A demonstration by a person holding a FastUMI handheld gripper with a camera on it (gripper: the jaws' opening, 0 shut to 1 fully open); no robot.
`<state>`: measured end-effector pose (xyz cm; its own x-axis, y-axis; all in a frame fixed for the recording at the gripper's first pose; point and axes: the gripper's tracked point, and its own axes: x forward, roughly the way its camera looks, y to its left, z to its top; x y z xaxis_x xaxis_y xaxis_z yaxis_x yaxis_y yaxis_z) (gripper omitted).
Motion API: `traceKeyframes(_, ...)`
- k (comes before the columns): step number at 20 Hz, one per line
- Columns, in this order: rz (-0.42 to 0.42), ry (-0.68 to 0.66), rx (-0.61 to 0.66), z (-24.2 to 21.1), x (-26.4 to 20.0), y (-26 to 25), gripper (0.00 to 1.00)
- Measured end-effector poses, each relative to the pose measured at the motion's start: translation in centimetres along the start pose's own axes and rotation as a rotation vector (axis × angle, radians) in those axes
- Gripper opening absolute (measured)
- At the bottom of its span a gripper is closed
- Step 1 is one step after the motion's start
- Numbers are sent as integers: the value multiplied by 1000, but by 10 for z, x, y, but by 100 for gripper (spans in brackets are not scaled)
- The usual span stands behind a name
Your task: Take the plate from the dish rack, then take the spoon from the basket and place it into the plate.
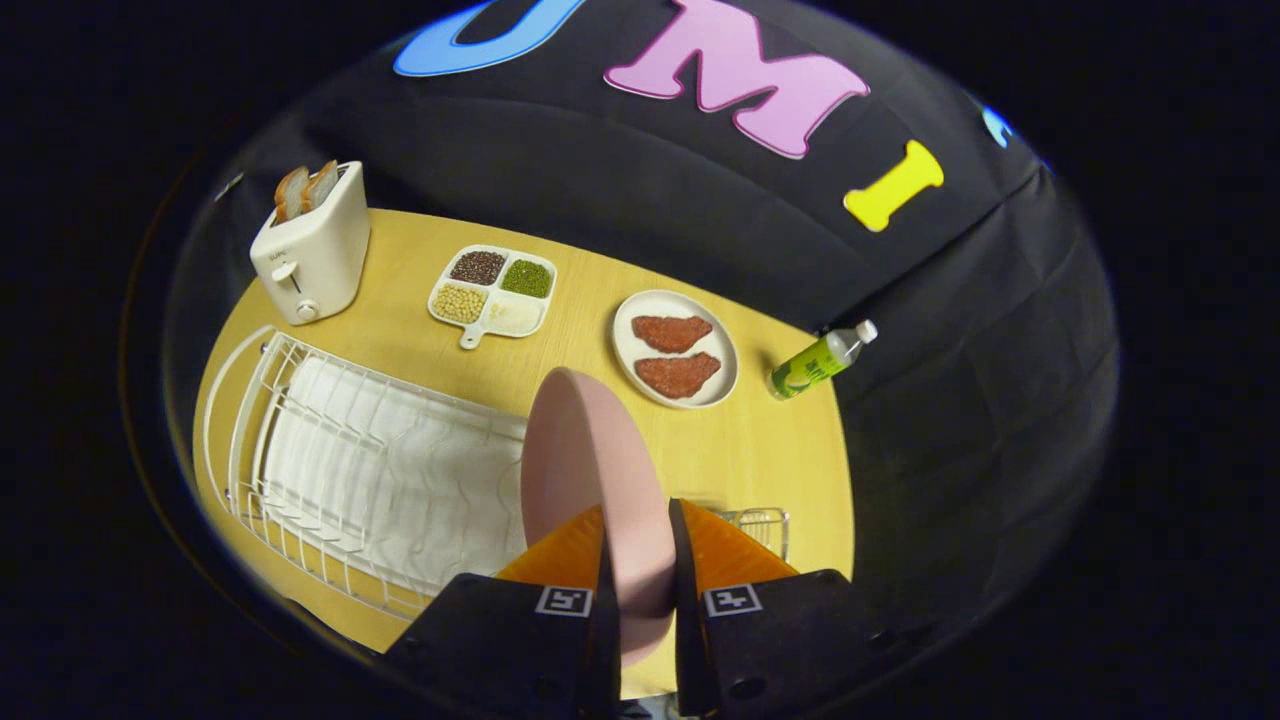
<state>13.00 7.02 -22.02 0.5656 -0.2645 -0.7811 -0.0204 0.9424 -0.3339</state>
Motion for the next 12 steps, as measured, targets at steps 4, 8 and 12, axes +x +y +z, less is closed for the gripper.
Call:
traceKeyframes(4, 23, -62, 34, 20, -17, -9, 26)
traceKeyframes(8, 101, -105, 150, 7, -35, -28, 26)
traceKeyframes(12, 247, -118, 321, -31, -63, -41, 26)
